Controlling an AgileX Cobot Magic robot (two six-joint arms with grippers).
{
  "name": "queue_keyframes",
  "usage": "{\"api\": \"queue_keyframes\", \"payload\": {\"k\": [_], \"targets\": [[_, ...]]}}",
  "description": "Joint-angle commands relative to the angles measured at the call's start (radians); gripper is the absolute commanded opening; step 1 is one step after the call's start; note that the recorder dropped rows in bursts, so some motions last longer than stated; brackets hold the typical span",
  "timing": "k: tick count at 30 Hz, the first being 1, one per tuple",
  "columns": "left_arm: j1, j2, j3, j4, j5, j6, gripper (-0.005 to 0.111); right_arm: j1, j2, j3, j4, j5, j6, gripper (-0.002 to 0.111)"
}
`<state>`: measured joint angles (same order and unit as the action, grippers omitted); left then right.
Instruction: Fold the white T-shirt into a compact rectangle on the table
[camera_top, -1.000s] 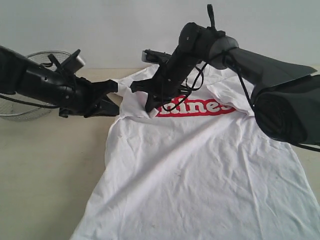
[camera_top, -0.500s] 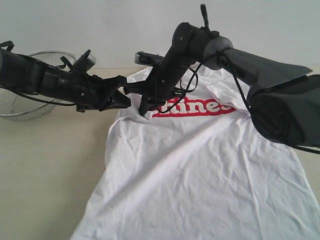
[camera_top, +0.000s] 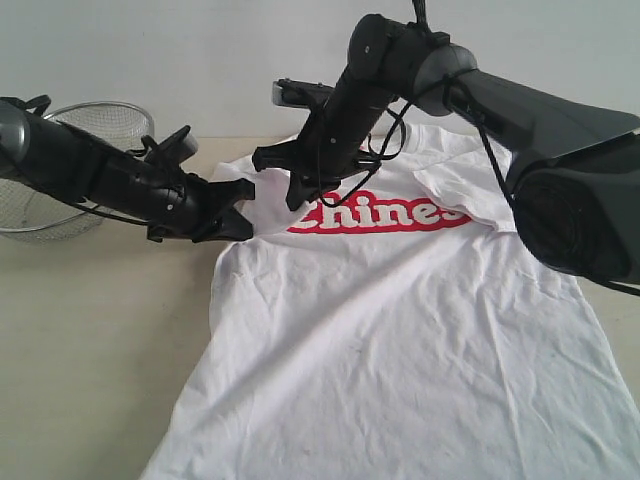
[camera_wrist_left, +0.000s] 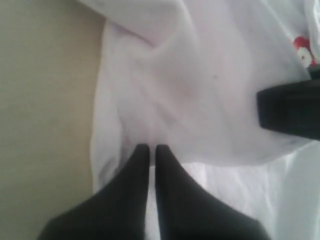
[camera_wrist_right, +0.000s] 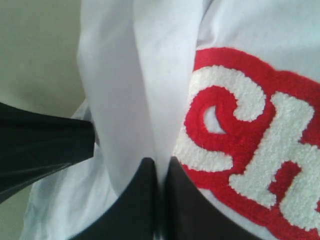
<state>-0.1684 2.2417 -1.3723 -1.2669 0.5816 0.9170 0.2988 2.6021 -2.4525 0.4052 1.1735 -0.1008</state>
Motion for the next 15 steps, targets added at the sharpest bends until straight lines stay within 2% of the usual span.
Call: {"api": "queue_keyframes", "payload": {"k": [1, 7, 10, 12, 14, 15], "targets": [[-0.005, 0.000, -0.005, 0.068, -0.017, -0.063, 0.004, 0.000, -0.019, -0.002, 0.003, 0.007, -0.001, 0.000], [-0.005, 0.000, -0.005, 0.265, -0.050, -0.226, 0.004, 0.000, -0.019, -0.002, 0.003, -0.004, -0.001, 0.000], [-0.005, 0.000, -0.005, 0.284, -0.058, -0.248, 0.004, 0.000, -0.019, -0.002, 0.003, -0.003, -0.001, 0.000], [-0.005, 0.000, -0.005, 0.284, -0.061, -0.248, 0.004, 0.000, -0.019, -0.002, 0.003, 0.002, -0.001, 0.005], [-0.005, 0.000, -0.005, 0.284, -0.061, -0.257, 0.004, 0.000, -0.019, -0.002, 0.001, 0.016, -0.001, 0.029], [-0.005, 0.000, -0.005, 0.286, -0.059, -0.259, 0.004, 0.000, -0.019, -0.002, -0.001, 0.029, -0.001, 0.057]]}}
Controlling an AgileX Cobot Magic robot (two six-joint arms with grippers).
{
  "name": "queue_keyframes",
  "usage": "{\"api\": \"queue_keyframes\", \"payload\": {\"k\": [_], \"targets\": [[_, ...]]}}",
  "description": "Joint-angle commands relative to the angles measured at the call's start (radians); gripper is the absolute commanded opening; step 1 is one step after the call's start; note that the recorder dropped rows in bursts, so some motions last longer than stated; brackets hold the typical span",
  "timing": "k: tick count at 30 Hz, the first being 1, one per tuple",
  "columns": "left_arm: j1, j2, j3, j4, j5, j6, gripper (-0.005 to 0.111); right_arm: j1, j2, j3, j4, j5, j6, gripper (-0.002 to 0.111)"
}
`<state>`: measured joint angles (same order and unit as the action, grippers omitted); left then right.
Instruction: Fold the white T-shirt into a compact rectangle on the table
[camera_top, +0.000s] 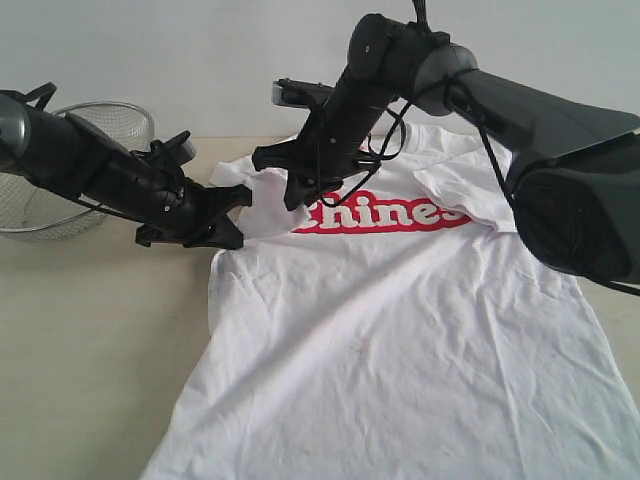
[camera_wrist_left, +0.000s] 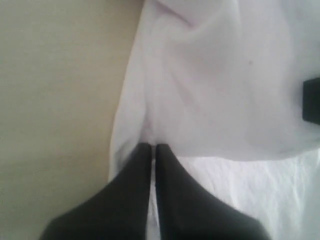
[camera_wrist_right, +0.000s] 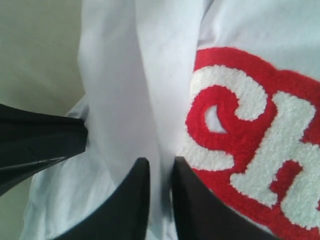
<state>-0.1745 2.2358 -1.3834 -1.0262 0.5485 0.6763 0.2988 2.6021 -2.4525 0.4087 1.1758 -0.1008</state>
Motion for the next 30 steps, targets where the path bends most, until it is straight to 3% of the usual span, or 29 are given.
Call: {"api": "queue_keyframes", "payload": {"k": [1, 2, 3, 8, 12, 15, 19, 23, 30], "targets": [[0.001, 0.006, 0.007, 0.053, -0.022, -0.026, 0.004, 0.000, -0.019, -0.002, -0.011, 0.029, -0.001, 0.068], [0.001, 0.006, 0.007, 0.070, -0.017, -0.048, 0.004, 0.000, -0.019, -0.002, -0.036, 0.031, 0.008, 0.082], [0.001, 0.004, 0.007, 0.075, -0.009, -0.053, 0.004, 0.000, -0.019, -0.002, -0.056, 0.032, 0.016, 0.082], [0.005, -0.043, 0.007, 0.148, -0.011, -0.099, 0.004, -0.031, -0.022, -0.002, -0.125, 0.045, 0.069, 0.059], [0.032, -0.078, 0.039, 0.164, -0.007, -0.102, 0.004, -0.080, -0.039, -0.002, -0.116, 0.045, 0.074, 0.058], [0.052, -0.109, 0.068, 0.162, -0.009, -0.102, 0.004, -0.083, -0.062, -0.002, -0.011, 0.045, -0.030, 0.057], [0.051, -0.142, 0.075, 0.098, -0.011, -0.074, 0.004, -0.078, -0.066, -0.002, 0.146, -0.032, -0.170, 0.034], [0.044, -0.144, 0.061, -0.122, -0.014, 0.094, 0.004, -0.076, -0.048, -0.002, 0.156, -0.027, -0.163, 0.002], [0.002, -0.053, -0.017, -0.166, 0.001, 0.132, 0.004, -0.076, -0.046, -0.002, 0.164, -0.006, -0.161, 0.000]]}}
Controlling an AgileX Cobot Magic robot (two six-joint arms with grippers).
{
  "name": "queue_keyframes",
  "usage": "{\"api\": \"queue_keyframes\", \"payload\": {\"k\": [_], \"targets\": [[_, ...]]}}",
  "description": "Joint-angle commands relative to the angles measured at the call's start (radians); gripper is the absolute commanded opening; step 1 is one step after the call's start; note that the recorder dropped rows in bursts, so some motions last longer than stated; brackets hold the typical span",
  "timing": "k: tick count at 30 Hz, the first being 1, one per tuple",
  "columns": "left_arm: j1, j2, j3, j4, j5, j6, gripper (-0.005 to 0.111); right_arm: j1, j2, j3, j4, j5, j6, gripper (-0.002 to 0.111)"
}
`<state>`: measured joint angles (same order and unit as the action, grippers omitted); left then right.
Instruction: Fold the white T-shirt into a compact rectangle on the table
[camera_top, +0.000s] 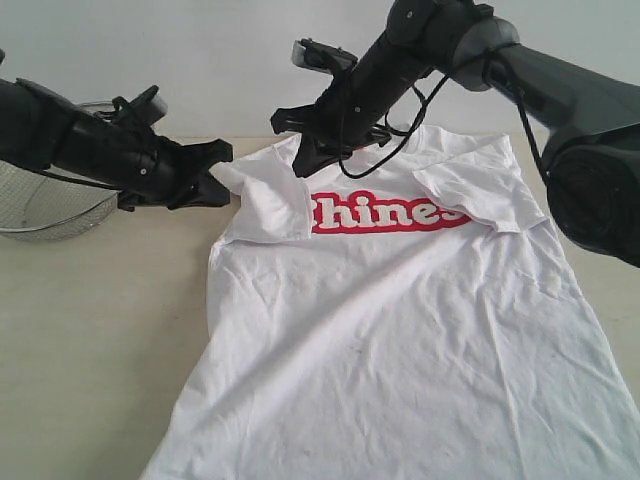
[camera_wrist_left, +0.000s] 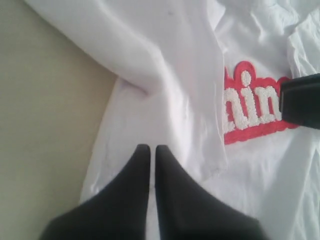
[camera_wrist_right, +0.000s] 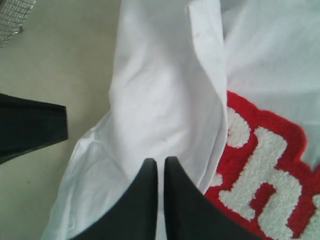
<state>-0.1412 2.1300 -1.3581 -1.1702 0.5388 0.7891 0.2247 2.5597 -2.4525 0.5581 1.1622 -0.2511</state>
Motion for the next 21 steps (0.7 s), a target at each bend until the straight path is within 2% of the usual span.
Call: {"api": "queue_keyframes", "payload": {"k": [1, 10, 16, 21], "targets": [[-0.036, 0.066, -0.050, -0.022, 0.015, 0.019, 0.004, -0.002, -0.003, -0.002, 0.015, 0.013, -0.011, 0.000], [-0.061, 0.110, -0.062, 0.000, -0.037, 0.005, 0.004, -0.002, -0.003, -0.002, 0.013, 0.059, -0.020, 0.000], [-0.061, 0.110, -0.062, 0.212, -0.080, -0.147, 0.004, -0.002, -0.003, -0.002, 0.013, 0.059, -0.020, 0.000], [-0.063, 0.110, -0.062, 0.308, -0.072, -0.199, 0.004, -0.002, -0.003, -0.002, 0.028, 0.050, -0.020, 0.000]]}}
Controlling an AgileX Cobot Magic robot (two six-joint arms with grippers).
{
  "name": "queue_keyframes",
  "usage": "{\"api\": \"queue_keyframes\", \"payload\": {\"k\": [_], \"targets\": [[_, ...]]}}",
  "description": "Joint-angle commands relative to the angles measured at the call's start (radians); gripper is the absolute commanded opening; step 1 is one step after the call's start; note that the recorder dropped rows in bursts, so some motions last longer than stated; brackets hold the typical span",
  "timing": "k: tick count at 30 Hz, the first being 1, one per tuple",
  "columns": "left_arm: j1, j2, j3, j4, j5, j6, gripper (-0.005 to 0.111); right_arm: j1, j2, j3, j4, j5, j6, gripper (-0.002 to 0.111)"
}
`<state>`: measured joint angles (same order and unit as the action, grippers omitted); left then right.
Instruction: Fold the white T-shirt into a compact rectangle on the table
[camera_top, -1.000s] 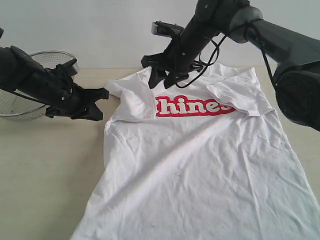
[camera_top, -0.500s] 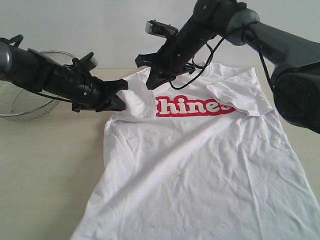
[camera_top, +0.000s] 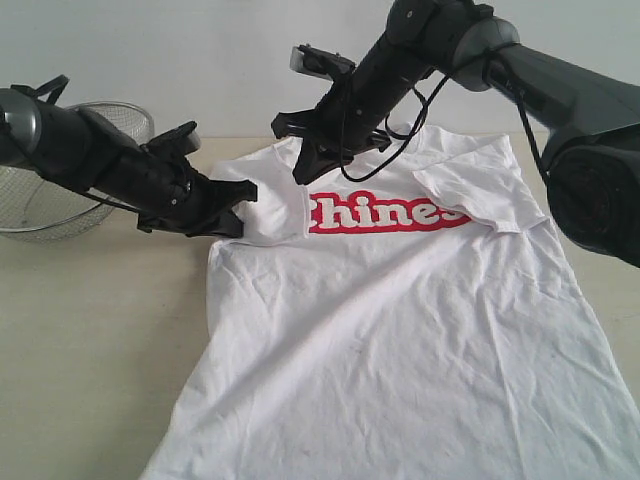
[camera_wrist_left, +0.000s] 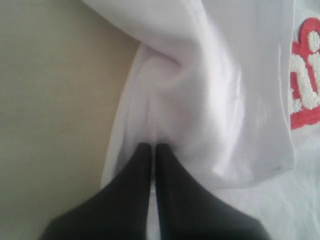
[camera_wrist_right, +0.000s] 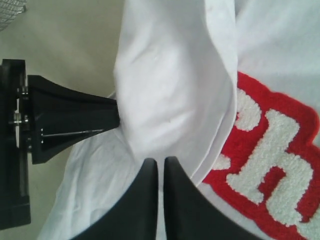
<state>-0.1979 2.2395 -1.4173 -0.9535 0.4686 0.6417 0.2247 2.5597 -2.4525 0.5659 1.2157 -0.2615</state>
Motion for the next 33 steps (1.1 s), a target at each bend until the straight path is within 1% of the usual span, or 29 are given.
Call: {"api": "queue_keyframes", "payload": {"k": [1, 3, 6, 9, 16, 19, 27, 28, 29, 31, 33], "targets": [[-0.007, 0.000, -0.002, 0.117, 0.002, -0.060, 0.004, -0.002, -0.003, -0.002, 0.023, -0.004, -0.010, 0.000], [-0.007, 0.000, -0.002, 0.194, 0.002, -0.111, 0.004, -0.002, -0.003, -0.002, 0.023, -0.001, -0.008, 0.000], [-0.004, 0.000, -0.002, 0.342, -0.001, -0.254, 0.004, -0.002, -0.003, -0.002, 0.023, 0.002, -0.008, 0.000], [-0.001, 0.000, -0.002, 0.421, -0.006, -0.306, 0.004, -0.002, -0.003, -0.002, 0.023, 0.004, -0.008, 0.000], [0.025, -0.004, -0.002, 0.403, 0.013, -0.329, 0.004, -0.002, -0.003, -0.002, 0.023, 0.005, -0.008, 0.000], [0.027, -0.031, -0.002, 0.383, 0.038, -0.301, 0.004, -0.006, -0.003, -0.002, 0.023, 0.005, -0.008, 0.000], [0.037, -0.163, -0.002, 0.383, 0.085, -0.294, 0.004, -0.047, -0.043, -0.002, 0.026, 0.005, -0.002, 0.000], [0.039, -0.184, -0.002, 0.385, 0.085, -0.290, 0.004, -0.056, -0.047, -0.002, 0.027, 0.005, 0.002, 0.000], [0.048, -0.207, -0.006, 0.385, 0.050, -0.286, 0.004, -0.061, -0.053, -0.002, 0.027, 0.005, 0.002, 0.000], [0.059, -0.200, -0.043, 0.389, 0.025, -0.286, 0.004, -0.063, -0.058, -0.002, 0.038, 0.005, 0.002, 0.000], [0.077, -0.160, -0.118, 0.389, 0.067, -0.286, 0.004, -0.064, -0.062, -0.002, 0.050, 0.005, 0.000, 0.000]]}}
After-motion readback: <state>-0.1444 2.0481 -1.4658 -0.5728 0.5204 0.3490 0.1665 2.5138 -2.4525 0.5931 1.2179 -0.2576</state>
